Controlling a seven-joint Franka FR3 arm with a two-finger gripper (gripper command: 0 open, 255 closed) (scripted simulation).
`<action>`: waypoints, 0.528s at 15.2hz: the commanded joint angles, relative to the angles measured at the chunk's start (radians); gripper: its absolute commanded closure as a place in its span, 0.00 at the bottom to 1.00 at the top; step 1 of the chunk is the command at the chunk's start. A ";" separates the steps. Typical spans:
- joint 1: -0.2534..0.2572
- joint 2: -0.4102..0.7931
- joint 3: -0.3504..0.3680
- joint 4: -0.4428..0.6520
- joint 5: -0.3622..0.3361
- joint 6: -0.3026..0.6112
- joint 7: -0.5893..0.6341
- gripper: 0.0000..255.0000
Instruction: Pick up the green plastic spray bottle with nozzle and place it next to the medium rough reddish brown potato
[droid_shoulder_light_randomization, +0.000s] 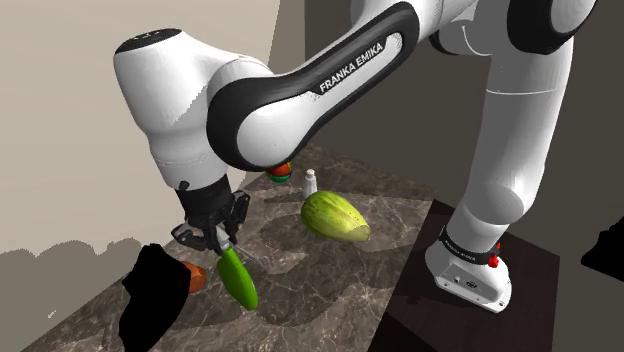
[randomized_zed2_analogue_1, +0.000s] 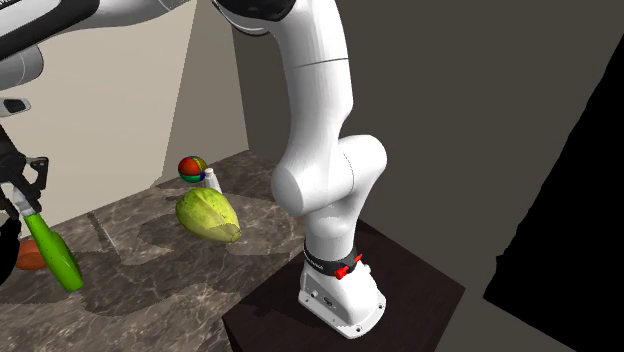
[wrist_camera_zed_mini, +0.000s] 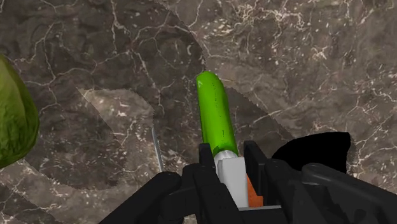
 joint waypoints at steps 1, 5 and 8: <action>0.003 0.006 -0.003 -0.004 -0.006 0.008 0.003 1.00; 0.003 0.006 -0.003 -0.004 -0.006 0.008 0.003 1.00; 0.003 0.006 -0.003 -0.004 -0.006 0.008 0.003 0.00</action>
